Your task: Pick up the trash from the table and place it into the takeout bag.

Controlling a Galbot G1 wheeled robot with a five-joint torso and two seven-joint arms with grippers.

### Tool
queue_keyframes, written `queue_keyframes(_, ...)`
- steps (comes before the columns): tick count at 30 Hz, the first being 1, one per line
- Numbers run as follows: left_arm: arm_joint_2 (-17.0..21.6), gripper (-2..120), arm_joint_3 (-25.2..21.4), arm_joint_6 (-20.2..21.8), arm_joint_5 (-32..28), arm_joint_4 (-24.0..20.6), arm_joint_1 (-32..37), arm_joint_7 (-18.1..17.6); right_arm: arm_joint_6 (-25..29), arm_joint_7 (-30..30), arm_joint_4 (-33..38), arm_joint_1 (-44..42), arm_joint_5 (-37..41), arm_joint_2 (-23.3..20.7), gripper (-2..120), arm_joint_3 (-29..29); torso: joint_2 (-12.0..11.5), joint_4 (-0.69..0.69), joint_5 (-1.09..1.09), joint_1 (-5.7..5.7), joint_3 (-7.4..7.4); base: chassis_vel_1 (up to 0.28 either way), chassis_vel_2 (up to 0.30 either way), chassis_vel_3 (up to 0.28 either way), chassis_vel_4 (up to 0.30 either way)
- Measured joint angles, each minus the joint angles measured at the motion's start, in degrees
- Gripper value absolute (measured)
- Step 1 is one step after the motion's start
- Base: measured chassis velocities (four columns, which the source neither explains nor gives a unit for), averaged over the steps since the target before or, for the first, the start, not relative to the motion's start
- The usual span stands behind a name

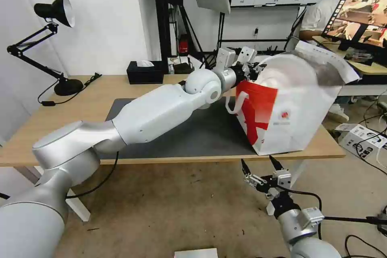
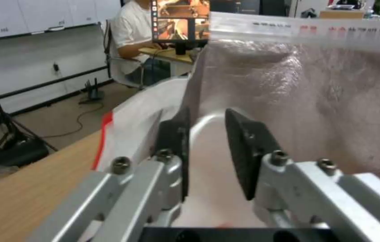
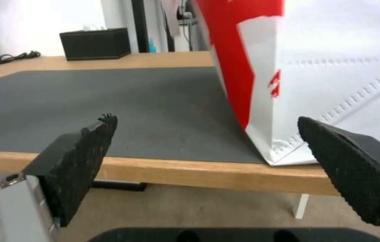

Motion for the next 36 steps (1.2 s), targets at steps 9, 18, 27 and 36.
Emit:
queue_keyframes(9, 0.0, 65, -1.1, -0.1, 0.3, -0.9, 1.3, -1.3, 0.0, 0.0, 0.0, 0.0, 0.0, 0.0, 100, 0.0, 0.0, 0.00, 0.00, 0.00, 0.00, 0.000, 0.000, 0.000, 0.000)
queue_keyframes(18, 4.4, 94, -3.1, -0.4, 0.1, -5.9, 2.4, -1.7, 0.0, 0.0, 0.0, 0.0, 0.0, 0.0, 100, 0.0, 0.0, 0.00, 0.00, 0.00, 0.00, 0.000, 0.000, 0.000, 0.000)
queue_keyframes(27, 16.2, 100, -8.5, -1.6, -0.2, -16.2, 7.3, -3.2, 0.0, 0.0, 0.0, 0.0, 0.0, 0.0, 100, 0.0, 0.0, 0.00, -0.02, 0.00, 0.00, 0.000, 0.000, 0.000, 0.000)
queue_keyframes(36, 30.5, 100, -17.7, -4.2, 1.0, -25.5, 20.0, -4.3, 0.0, 0.0, 0.0, 0.0, 0.0, 0.0, 100, 0.0, 0.0, -0.01, -0.04, 0.00, 0.00, 0.000, 0.000, 0.000, 0.000)
